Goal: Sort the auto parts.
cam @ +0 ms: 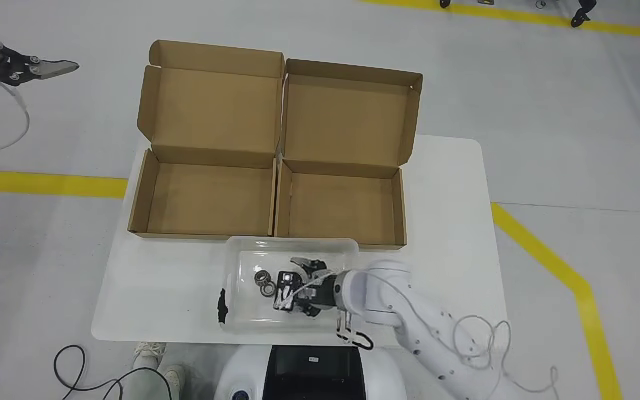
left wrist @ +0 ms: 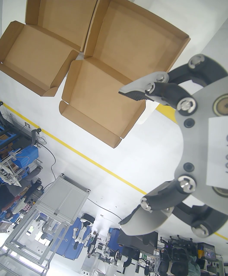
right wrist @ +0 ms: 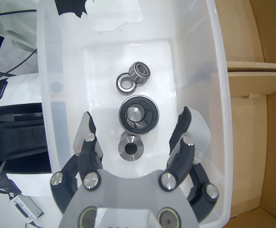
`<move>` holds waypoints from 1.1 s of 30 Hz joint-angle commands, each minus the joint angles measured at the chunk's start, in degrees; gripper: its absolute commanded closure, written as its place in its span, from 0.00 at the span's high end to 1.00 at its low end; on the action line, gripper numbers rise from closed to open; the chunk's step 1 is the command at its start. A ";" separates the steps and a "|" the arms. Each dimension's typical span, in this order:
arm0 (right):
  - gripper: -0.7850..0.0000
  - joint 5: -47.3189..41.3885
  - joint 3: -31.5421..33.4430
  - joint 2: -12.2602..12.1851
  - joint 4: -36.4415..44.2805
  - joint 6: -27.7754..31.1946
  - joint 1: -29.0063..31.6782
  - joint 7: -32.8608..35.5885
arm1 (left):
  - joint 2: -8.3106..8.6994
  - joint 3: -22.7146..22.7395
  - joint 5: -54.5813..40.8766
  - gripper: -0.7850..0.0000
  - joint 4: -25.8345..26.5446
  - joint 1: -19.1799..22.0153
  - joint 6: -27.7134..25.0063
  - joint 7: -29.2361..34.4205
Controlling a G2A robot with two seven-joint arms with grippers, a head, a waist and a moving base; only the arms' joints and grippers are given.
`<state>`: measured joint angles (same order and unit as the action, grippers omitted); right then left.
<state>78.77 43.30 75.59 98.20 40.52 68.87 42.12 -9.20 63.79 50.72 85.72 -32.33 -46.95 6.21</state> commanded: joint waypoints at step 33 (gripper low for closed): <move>0.00 -0.16 -2.61 0.57 -1.50 -2.06 -3.88 -3.07 | 0.00 0.00 0.00 1.00 0.00 0.00 0.00 0.00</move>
<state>78.73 40.27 76.26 96.26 38.47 64.80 40.17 -9.20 63.79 50.72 85.72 -32.33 -46.95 6.21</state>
